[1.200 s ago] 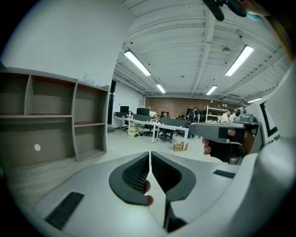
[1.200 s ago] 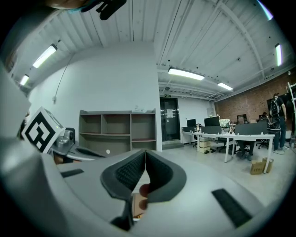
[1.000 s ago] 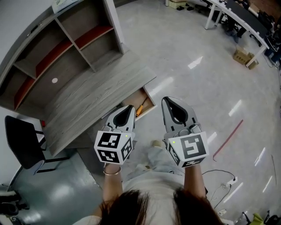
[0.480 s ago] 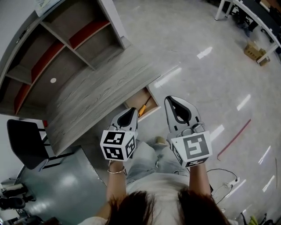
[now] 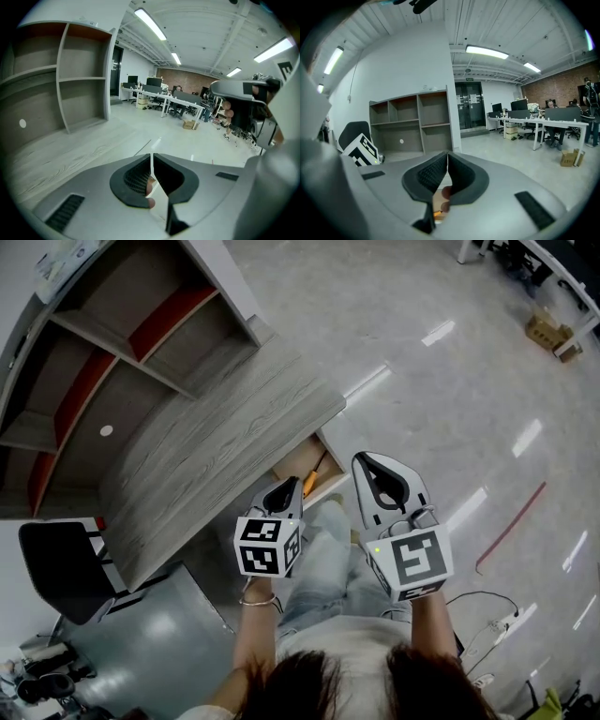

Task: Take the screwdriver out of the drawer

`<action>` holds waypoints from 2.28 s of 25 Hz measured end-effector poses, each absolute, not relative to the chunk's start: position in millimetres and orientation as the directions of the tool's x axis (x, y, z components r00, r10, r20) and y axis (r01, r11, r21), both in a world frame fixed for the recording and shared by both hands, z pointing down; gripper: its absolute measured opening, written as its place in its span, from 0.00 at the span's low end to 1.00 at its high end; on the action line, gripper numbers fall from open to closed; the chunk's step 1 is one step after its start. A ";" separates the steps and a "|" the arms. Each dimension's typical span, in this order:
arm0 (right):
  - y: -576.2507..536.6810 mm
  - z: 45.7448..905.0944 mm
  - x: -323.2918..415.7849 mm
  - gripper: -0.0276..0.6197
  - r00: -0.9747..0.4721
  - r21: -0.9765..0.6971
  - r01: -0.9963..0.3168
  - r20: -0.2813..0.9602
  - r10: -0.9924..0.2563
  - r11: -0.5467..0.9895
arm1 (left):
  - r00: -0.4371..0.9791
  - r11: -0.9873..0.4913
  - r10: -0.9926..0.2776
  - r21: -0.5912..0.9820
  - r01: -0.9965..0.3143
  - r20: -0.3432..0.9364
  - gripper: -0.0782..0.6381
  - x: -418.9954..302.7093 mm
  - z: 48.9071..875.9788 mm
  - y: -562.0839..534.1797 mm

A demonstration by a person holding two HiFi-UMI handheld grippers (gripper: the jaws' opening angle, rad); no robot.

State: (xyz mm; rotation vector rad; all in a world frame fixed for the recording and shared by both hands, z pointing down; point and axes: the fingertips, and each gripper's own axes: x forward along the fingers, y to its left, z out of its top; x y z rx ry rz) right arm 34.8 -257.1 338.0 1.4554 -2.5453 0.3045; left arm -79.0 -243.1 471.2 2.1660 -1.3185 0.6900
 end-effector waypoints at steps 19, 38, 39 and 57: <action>-308.8 403.7 22.2 0.09 -0.456 -0.115 -0.887 0.371 -0.809 0.447 | 0.382 -0.414 -0.424 0.199 -0.888 0.821 0.20 -88.1 599.3 -267.2; -312.7 476.8 29.0 0.09 -0.416 -0.192 -0.909 0.452 -0.789 0.369 | 0.321 -0.489 -0.237 0.173 -0.855 0.917 0.25 -83.2 704.9 -274.1; -312.2 480.7 30.0 0.09 -0.411 -0.200 -0.912 0.457 -0.789 0.359 | 0.316 -0.495 -0.228 0.170 -0.852 0.921 0.26 -82.9 709.5 -274.4; -294.6 530.6 50.1 0.09 -0.340 -0.255 -0.937 0.521 -0.783 0.237 | 0.251 -0.568 -0.140 0.130 -0.813 0.958 0.27 -77.7 769.2 -278.9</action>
